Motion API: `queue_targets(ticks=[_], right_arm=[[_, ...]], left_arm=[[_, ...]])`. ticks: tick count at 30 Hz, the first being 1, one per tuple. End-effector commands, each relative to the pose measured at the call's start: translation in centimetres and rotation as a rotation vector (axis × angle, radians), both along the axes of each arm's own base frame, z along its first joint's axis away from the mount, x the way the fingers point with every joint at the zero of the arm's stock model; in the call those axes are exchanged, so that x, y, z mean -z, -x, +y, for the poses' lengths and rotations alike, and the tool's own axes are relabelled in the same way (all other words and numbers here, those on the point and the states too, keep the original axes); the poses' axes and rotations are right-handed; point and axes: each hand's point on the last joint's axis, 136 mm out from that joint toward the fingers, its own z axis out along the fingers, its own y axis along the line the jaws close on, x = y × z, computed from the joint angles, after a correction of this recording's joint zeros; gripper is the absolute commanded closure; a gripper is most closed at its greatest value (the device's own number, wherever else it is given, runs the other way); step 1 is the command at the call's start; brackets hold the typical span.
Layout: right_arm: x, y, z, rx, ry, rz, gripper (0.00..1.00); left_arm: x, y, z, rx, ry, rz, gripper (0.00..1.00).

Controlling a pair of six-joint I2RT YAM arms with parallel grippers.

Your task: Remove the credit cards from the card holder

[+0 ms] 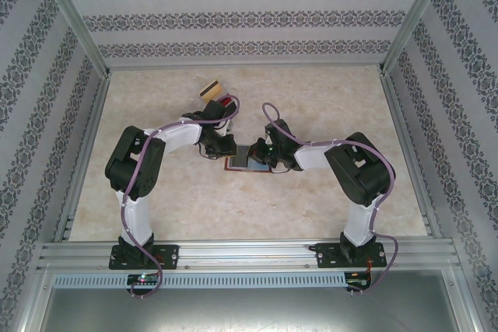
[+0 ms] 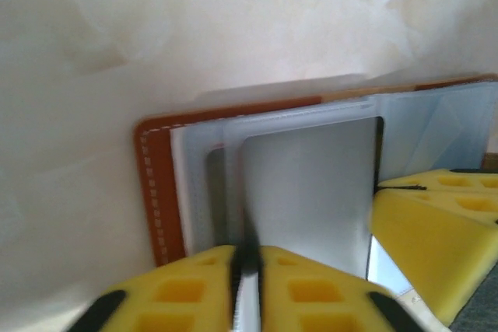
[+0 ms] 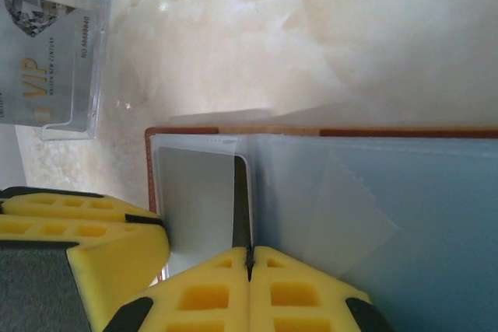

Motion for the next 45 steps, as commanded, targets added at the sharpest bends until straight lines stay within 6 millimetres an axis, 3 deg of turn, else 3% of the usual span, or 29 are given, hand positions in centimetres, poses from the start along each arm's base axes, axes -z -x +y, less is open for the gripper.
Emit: queue_targets(ticks=[1, 11, 16, 26, 34, 45], right_arm=[[-1.3, 0.2, -0.5, -0.016, 0.014, -0.047, 1.0], [0.4, 0.8, -3.1, 0.014, 0.079, -0.013, 1.0], [0.0, 0.6, -2.8, 0.008, 0.057, -0.021, 1.0], [0.7, 0.7, -2.4, 0.004, 0.042, 0.012, 0.85], [1.0, 0.7, -2.5, 0.008, 0.041, 0.023, 0.8], [0.7, 0.5, -1.5, -0.02, -0.008, 0.017, 0.79]], left_arm=[[1.8, 1.8, 1.1, 0.029, -0.075, 0.046, 0.73], [1.5, 1.6, 1.0, 0.031, -0.066, 0.03, 0.77], [1.1, 1.4, 0.6, 0.042, -0.051, 0.025, 0.81], [-3.4, 0.5, -1.2, 0.059, 0.069, -0.046, 0.84], [-0.9, 0.9, -1.4, 0.045, 0.067, 0.012, 0.89], [2.6, 1.9, 0.2, 0.026, -0.039, 0.1, 0.96]])
